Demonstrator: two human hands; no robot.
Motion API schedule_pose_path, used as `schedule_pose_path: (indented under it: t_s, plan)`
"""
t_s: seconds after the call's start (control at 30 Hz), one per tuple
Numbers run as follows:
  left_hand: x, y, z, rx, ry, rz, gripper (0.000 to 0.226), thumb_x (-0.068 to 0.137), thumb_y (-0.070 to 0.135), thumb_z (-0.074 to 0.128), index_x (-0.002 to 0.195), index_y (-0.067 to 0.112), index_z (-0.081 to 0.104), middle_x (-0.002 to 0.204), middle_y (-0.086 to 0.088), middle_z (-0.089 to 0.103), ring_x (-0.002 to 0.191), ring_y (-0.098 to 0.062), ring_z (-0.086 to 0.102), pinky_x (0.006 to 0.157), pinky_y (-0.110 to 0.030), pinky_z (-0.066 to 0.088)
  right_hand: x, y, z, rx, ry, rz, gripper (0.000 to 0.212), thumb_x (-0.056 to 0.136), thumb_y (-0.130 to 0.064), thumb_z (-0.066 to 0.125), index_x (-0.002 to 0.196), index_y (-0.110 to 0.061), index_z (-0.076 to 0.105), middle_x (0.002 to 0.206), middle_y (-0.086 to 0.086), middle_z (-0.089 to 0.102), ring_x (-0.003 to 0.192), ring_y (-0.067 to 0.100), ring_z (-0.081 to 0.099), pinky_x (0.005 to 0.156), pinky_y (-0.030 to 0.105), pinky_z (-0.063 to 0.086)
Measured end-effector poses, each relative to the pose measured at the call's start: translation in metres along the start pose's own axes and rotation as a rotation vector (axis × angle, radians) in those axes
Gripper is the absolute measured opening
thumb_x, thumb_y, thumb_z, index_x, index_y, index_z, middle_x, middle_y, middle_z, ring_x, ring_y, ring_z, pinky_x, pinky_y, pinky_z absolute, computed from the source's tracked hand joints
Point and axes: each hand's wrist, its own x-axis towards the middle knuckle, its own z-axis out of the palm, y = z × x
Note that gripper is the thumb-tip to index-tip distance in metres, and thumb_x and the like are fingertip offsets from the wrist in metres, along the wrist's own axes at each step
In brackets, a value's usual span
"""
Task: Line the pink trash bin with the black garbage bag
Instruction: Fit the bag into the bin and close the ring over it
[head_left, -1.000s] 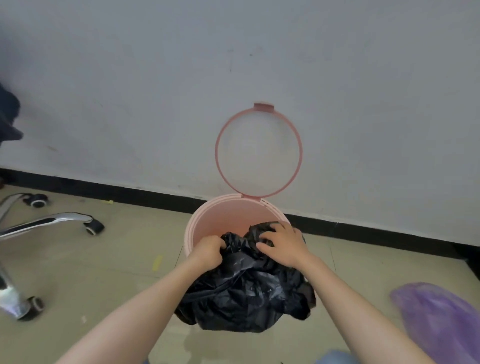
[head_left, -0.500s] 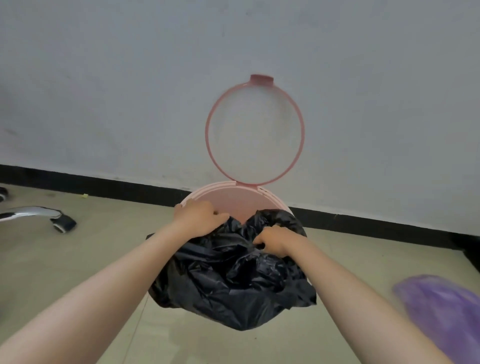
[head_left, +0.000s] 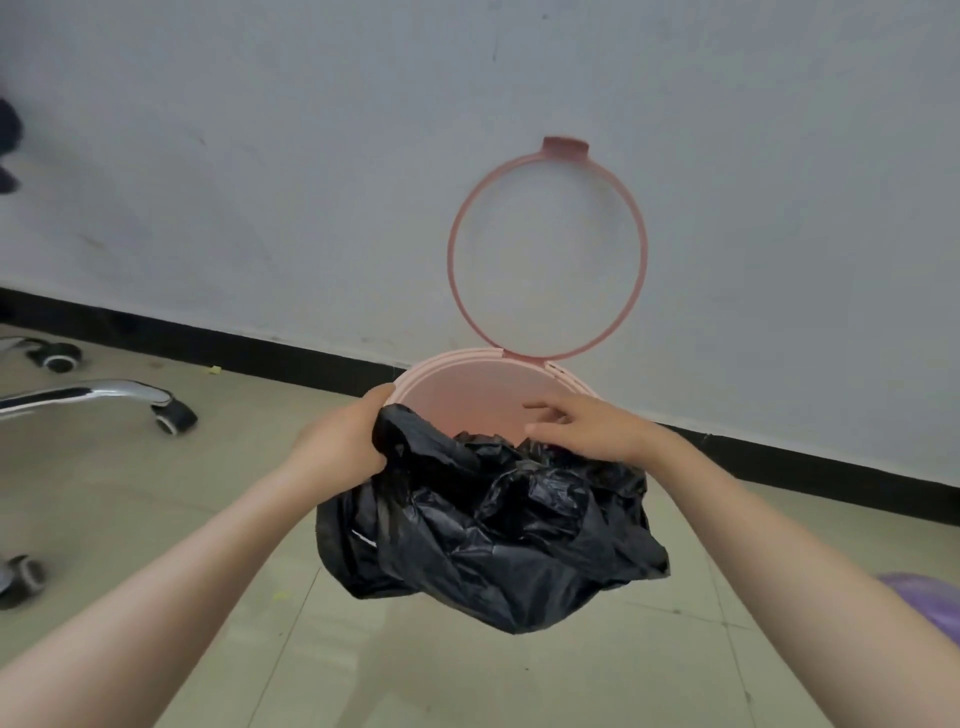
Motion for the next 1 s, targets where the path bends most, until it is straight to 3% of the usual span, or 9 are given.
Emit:
schedule_pose_path:
  t_s: [0.13, 0.2, 0.27, 0.33, 0.47, 0.67, 0.8, 0.9, 1.0]
  plan:
    - [0.013, 0.013, 0.004, -0.067, 0.111, 0.094, 0.072, 0.076, -0.004, 0.051, 0.140, 0.019, 0.030, 0.133, -0.014, 0.054, 0.119, -0.034, 0.050, 0.089, -0.033, 0.043, -0.047, -0.012, 0.013, -0.041, -0.069, -0.120, 0.083, 0.070, -0.068, 0.056, 0.140, -0.037, 0.023, 0.133, -0.019, 0.039, 0.113, -0.008, 0.034, 0.087, 0.015, 0.028]
    - [0.018, 0.016, 0.005, -0.060, 0.140, 0.102, 0.073, 0.076, -0.007, 0.049, 0.141, 0.020, 0.029, 0.137, -0.015, 0.050, 0.121, -0.034, 0.048, 0.084, -0.030, 0.041, -0.051, -0.005, 0.028, -0.263, 0.031, -0.166, 0.077, 0.073, -0.050, 0.064, 0.139, -0.038, 0.026, 0.119, -0.018, 0.041, 0.110, 0.000, 0.041, 0.084, 0.020, 0.036]
    - [0.020, 0.017, 0.005, -0.048, 0.180, 0.081, 0.075, 0.076, -0.007, 0.050, 0.142, 0.020, 0.026, 0.136, -0.018, 0.048, 0.122, -0.037, 0.046, 0.087, -0.034, 0.042, -0.046, 0.006, 0.033, -0.299, 0.251, -0.160, 0.051, 0.081, -0.025, 0.061, 0.129, -0.031, 0.046, 0.112, -0.008, 0.056, 0.105, 0.013, 0.054, 0.079, 0.028, 0.045]
    - [0.019, 0.015, 0.007, 0.047, 0.235, 0.019, 0.079, 0.077, 0.001, 0.056, 0.143, 0.022, 0.019, 0.133, -0.022, 0.045, 0.121, -0.039, 0.039, 0.091, -0.042, 0.040, -0.034, 0.019, 0.027, 0.020, 0.485, -0.051, 0.031, 0.082, -0.008, 0.057, 0.110, -0.020, 0.063, 0.093, -0.007, 0.065, 0.085, 0.012, 0.059, 0.071, 0.024, 0.046]
    - [0.010, 0.013, 0.013, 0.203, 0.345, -0.019, 0.080, 0.079, 0.038, 0.061, 0.144, 0.024, 0.015, 0.144, -0.016, 0.032, 0.130, -0.037, 0.024, 0.100, -0.052, 0.032, -0.020, 0.042, -0.001, 0.784, 0.870, 0.182, 0.023, 0.082, 0.006, 0.045, 0.080, -0.008, 0.063, 0.064, 0.002, 0.053, 0.057, 0.015, 0.045, 0.053, 0.024, 0.038]
    - [-0.002, 0.015, 0.025, 0.313, 0.366, 0.282, 0.059, 0.078, 0.040, 0.062, 0.130, 0.015, 0.048, 0.140, -0.018, 0.041, 0.132, -0.037, 0.029, 0.103, -0.053, 0.028, 0.000, 0.052, -0.020, 0.812, 0.988, 0.172, 0.037, 0.082, 0.007, 0.042, 0.068, -0.023, 0.058, 0.069, 0.001, 0.055, 0.056, 0.018, 0.043, 0.055, 0.030, 0.035]
    - [-0.015, 0.018, 0.022, 0.323, 0.325, 0.407, 0.057, 0.075, 0.048, 0.043, 0.112, 0.009, 0.064, 0.127, -0.020, 0.056, 0.122, -0.042, 0.046, 0.094, -0.056, 0.039, 0.009, 0.060, -0.036, 0.857, 1.100, 0.288, 0.030, 0.084, 0.004, 0.042, 0.102, -0.006, 0.064, 0.085, 0.006, 0.058, 0.057, 0.013, 0.044, 0.056, 0.026, 0.036]
    - [-0.030, 0.013, 0.026, 0.165, 0.380, 0.095, 0.059, 0.079, 0.043, 0.057, 0.129, 0.012, 0.048, 0.139, -0.022, 0.042, 0.130, -0.041, 0.034, 0.101, -0.055, 0.033, -0.006, 0.062, -0.042, 0.884, 0.866, 0.317, 0.044, 0.086, -0.006, 0.052, 0.128, -0.014, 0.046, 0.107, 0.012, 0.053, 0.073, 0.019, 0.053, 0.064, 0.027, 0.042]
    - [-0.039, 0.003, 0.032, -0.273, 0.280, -0.374, 0.086, 0.075, 0.042, 0.067, 0.141, 0.015, 0.020, 0.148, -0.020, 0.026, 0.136, -0.037, 0.023, 0.111, -0.052, 0.025, -0.035, 0.060, -0.025, 0.760, 0.707, 0.272, 0.072, 0.082, -0.029, 0.065, 0.141, -0.027, 0.025, 0.141, 0.010, 0.036, 0.126, 0.026, 0.040, 0.100, 0.038, 0.040]
